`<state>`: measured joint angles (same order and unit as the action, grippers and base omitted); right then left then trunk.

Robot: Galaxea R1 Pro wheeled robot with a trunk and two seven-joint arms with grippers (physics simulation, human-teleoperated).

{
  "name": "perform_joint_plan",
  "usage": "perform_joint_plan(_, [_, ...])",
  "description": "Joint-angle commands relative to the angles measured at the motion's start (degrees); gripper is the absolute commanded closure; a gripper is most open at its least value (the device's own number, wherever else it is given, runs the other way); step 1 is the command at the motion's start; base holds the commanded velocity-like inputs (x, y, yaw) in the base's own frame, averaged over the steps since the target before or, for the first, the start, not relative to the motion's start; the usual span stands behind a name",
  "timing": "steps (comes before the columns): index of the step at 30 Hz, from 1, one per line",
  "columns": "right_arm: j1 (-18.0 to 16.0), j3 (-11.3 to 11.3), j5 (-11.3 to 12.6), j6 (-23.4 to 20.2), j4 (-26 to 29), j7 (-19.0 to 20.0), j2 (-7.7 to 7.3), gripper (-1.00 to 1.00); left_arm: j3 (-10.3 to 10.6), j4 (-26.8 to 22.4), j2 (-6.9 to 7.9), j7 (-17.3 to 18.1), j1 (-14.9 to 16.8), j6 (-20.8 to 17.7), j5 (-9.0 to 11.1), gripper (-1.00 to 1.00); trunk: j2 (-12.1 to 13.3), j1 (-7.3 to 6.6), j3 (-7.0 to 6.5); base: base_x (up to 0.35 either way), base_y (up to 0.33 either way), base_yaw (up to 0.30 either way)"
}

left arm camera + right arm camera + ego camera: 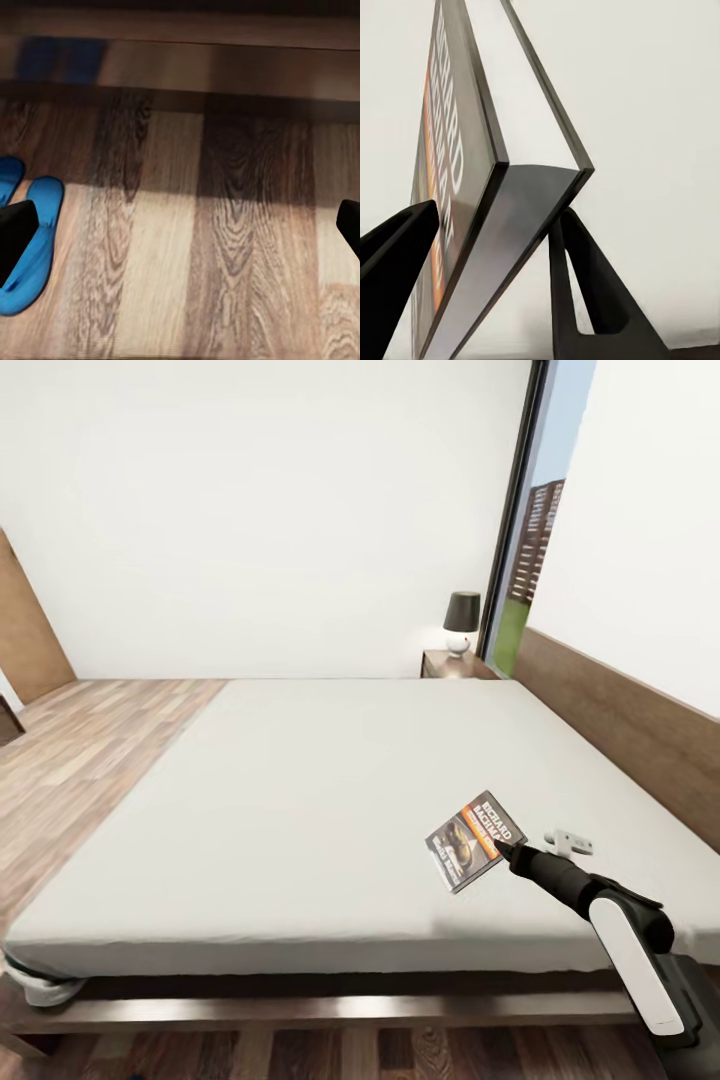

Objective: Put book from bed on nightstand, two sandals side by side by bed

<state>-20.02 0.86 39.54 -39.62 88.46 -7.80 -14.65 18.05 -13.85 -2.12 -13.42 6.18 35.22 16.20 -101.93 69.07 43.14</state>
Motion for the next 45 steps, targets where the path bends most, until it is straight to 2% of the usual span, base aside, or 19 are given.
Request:
perform_joint_plan(1, [0.0,0.0,0.7,-0.2,0.1,-0.5,-0.02,1.00,0.5,0.1,0.01,-0.3,0.1,0.2,0.4,-1.00,0.4,-0.23,-0.17,-0.002,0.000,0.269])
perform_joint_plan(15, [0.0,0.1,0.7,-0.2,-0.1,-0.6,-0.05,1.00,0.5,0.0,0.01,-0.3,0.1,0.2,0.5,-1.00,6.0,-3.31,-3.17,-0.184,0.000,0.269])
perform_joint_plan(45, [0.0,0.1,0.9,-0.3,-1.3,-0.9,0.15,1.00,0.4,0.0,0.02,-0.3,0.1,0.2,0.7,-1.00,18.0,-9.90,-9.59,-0.017,0.000,0.269])
